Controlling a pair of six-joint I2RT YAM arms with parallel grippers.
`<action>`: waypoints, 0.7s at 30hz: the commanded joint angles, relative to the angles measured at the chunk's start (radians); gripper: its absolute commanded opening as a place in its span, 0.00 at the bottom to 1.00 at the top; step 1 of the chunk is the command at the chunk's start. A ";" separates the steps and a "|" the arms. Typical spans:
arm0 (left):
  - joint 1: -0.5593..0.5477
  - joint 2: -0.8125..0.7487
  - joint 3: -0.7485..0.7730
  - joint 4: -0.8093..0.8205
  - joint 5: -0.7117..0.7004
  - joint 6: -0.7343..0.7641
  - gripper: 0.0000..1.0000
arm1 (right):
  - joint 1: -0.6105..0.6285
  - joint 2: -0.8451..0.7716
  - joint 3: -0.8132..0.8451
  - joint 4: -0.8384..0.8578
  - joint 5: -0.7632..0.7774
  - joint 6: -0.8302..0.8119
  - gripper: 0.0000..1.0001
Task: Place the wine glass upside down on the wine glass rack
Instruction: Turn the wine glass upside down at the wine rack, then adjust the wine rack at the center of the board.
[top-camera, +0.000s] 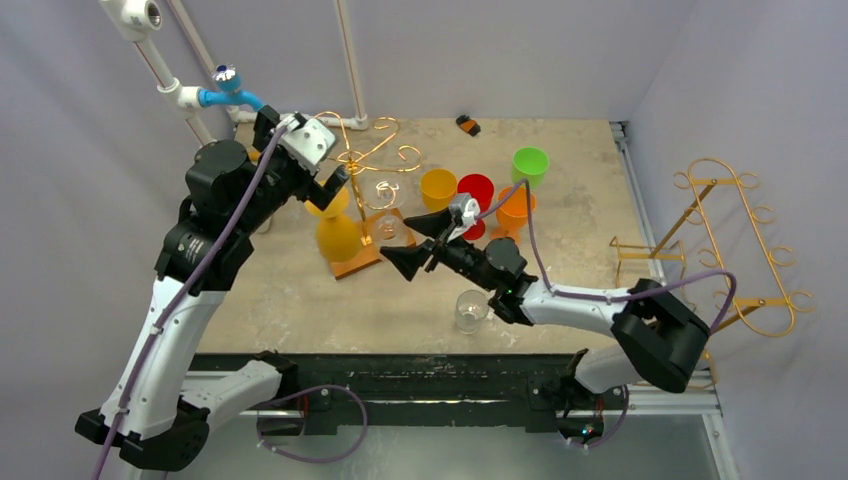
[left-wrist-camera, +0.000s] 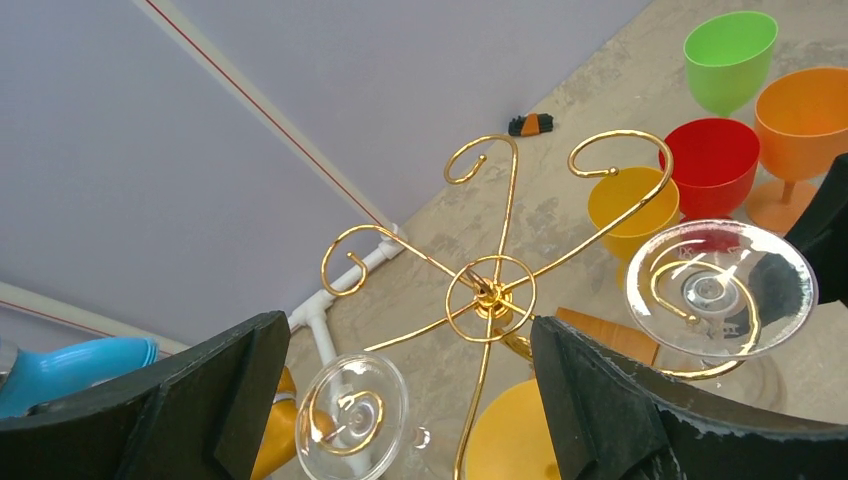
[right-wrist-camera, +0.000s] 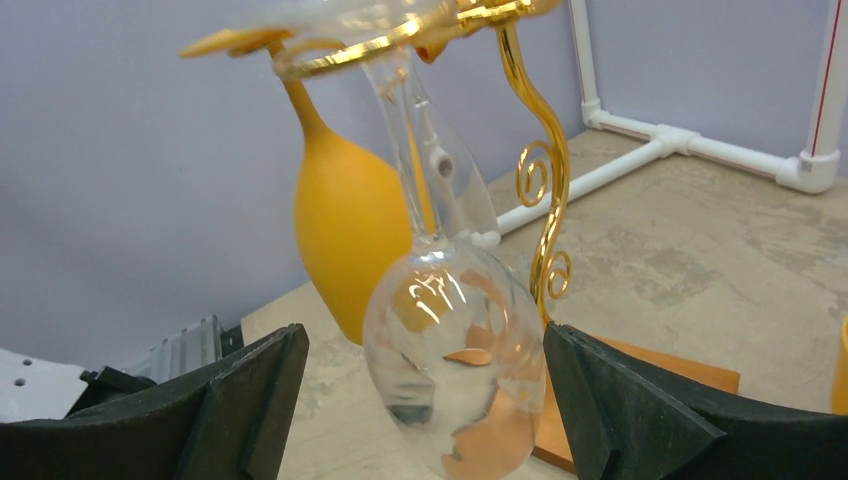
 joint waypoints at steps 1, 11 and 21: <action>0.000 0.035 0.050 -0.003 -0.035 -0.080 1.00 | -0.003 -0.142 0.025 -0.190 -0.015 -0.065 0.99; 0.000 0.084 0.083 -0.032 -0.037 -0.131 1.00 | -0.094 -0.399 0.273 -0.930 -0.029 -0.105 0.99; 0.000 0.147 0.082 -0.039 -0.034 -0.181 0.93 | -0.275 -0.241 0.701 -1.283 -0.064 -0.061 0.94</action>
